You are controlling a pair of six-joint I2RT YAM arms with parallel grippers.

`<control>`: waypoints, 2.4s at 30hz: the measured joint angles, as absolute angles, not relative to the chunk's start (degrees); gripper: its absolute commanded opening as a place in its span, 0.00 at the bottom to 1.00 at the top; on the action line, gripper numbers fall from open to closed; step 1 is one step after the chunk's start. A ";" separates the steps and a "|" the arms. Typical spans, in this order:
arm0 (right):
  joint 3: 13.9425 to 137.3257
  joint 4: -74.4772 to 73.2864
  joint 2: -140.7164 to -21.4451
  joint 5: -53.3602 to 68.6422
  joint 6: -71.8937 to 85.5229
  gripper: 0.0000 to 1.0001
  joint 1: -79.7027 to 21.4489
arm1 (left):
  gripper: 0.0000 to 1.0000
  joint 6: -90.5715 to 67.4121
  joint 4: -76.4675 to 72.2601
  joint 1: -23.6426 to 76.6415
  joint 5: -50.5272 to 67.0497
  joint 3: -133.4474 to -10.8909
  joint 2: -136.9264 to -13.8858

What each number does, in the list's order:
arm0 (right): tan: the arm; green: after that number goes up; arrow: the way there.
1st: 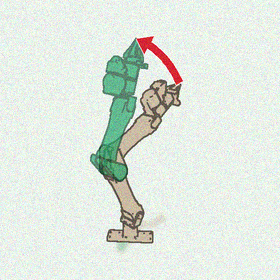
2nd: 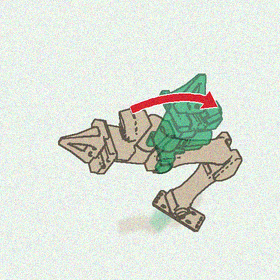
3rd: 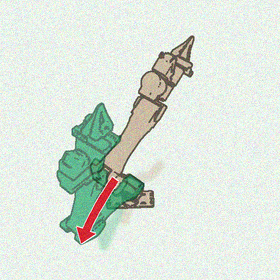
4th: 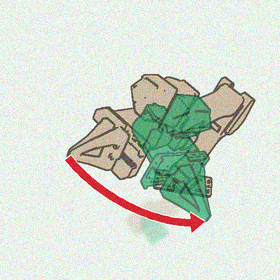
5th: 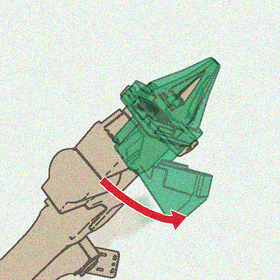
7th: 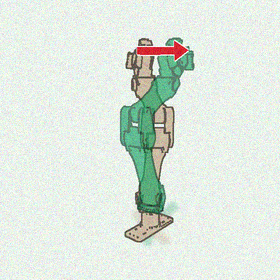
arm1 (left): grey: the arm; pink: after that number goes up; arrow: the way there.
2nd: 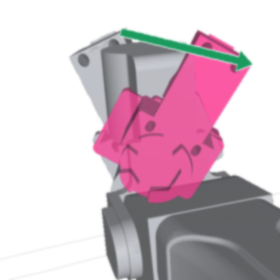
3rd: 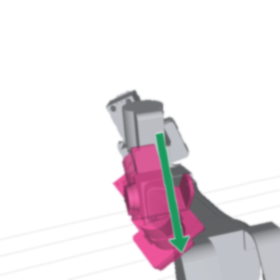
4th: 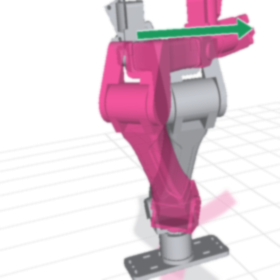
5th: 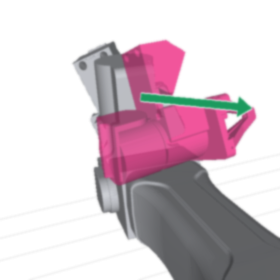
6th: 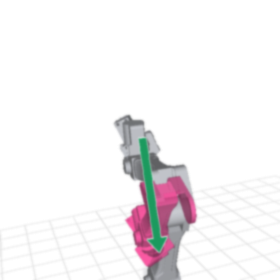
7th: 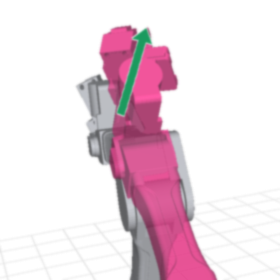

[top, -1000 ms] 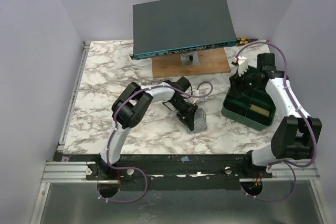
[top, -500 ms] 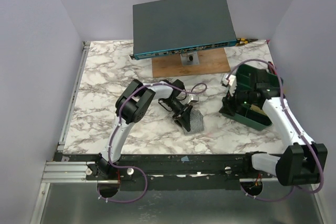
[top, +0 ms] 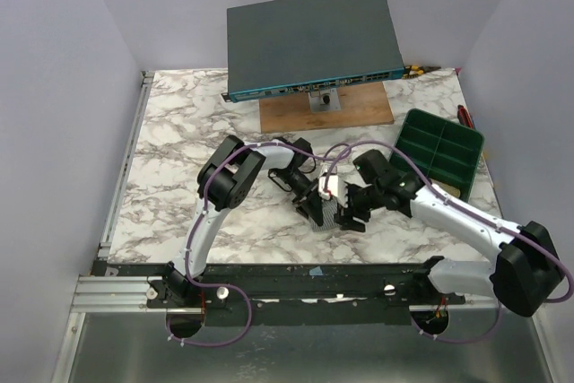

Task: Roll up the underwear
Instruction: Roll the underwear to the center of the board.

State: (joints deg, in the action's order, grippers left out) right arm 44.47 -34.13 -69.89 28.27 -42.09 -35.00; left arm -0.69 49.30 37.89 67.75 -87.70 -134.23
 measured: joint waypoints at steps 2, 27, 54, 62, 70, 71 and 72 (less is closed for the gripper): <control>43.55 -32.49 -70.13 25.32 -41.58 0.68 -38.59 | 0.00 -0.60 49.34 37.87 67.83 -87.70 -134.28; 39.31 -21.85 -76.77 10.00 -44.91 0.65 -46.54 | 0.00 0.05 49.45 37.82 68.25 -87.70 -134.41; 39.97 -18.46 -81.78 9.15 -47.00 0.13 -46.94 | 0.06 1.17 50.04 37.23 69.19 -87.22 -134.61; 41.25 -19.59 -82.96 10.15 -47.05 0.08 -46.92 | 0.43 0.99 48.66 36.42 69.58 -85.67 -133.82; 42.04 -18.74 -84.12 12.64 -46.59 0.07 -46.89 | 0.65 -0.36 45.67 34.81 67.13 -81.17 -128.53; 42.04 -18.57 -84.23 12.91 -46.54 0.07 -46.89 | 0.66 -0.67 45.50 34.50 67.09 -80.84 -128.14; 42.06 -18.46 -84.27 13.02 -46.52 0.07 -46.89 | 0.66 -0.91 45.39 34.28 67.09 -80.64 -127.87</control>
State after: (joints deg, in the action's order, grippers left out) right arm 42.06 -18.46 -84.27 13.02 -46.52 -46.89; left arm -0.91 45.39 34.28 67.09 -80.64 -127.87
